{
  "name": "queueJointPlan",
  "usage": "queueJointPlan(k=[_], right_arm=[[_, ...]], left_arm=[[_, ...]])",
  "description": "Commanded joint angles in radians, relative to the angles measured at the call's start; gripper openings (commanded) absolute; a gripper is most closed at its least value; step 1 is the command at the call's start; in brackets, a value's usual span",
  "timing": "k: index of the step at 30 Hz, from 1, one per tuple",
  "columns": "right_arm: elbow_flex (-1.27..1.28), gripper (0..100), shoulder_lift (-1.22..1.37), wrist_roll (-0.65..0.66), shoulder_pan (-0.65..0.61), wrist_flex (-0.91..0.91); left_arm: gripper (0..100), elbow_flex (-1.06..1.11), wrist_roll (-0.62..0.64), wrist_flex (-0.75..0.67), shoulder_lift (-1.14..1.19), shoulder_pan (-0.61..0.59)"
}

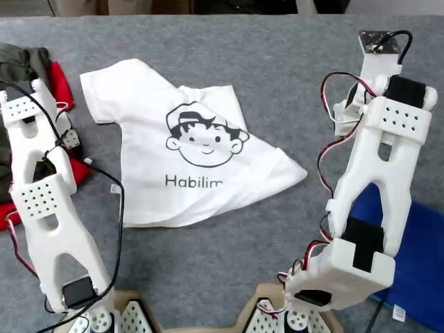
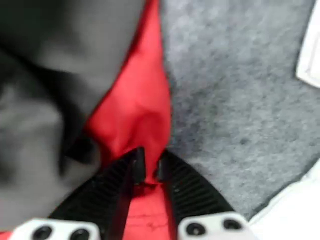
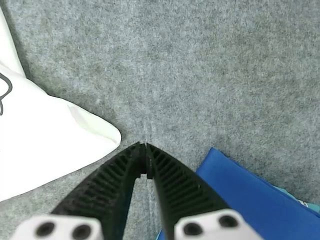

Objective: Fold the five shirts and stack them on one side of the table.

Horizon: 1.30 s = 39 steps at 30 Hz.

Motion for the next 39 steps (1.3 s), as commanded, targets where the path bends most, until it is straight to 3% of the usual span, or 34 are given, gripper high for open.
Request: queueJointPlan(k=[1,9,15,17,20,27,33,36,39], right_arm=[[-0.013,0.5,-0.007,0.003,-0.016,0.002],[-0.008,0.5,-0.007,0.003,-0.015,0.003],[-0.01,0.5,-0.001,0.003,-0.016,-0.003],[-0.015,0.5,-0.001,0.003,-0.016,-0.003],[-0.015,0.5,-0.007,0.005,-0.016,-0.003],[-0.03,0.5,-0.008,0.008,-0.016,-0.003],[-0.236,0.5,-0.018,0.008,-0.096,0.123],[-0.364,0.5,-0.016,0.008,-0.151,0.176],[-0.414,0.5,-0.016,0.006,-0.194,0.187]], left_arm=[[2,-0.129,-0.002,-0.014,-0.005,-0.132],[2,-0.419,-0.072,-0.014,0.001,-0.319],[3,-0.407,-0.155,0.014,-0.001,-0.331],[7,-0.397,-0.207,0.021,-0.007,-0.334],[13,-0.443,-0.095,-0.029,0.001,-0.402],[13,-0.462,0.074,-0.138,-0.007,-0.554],[14,-0.532,0.084,-0.051,-0.01,-0.474],[22,-0.631,0.087,0.037,-0.008,-0.399],[26,-0.681,0.089,0.035,-0.05,-0.338]])
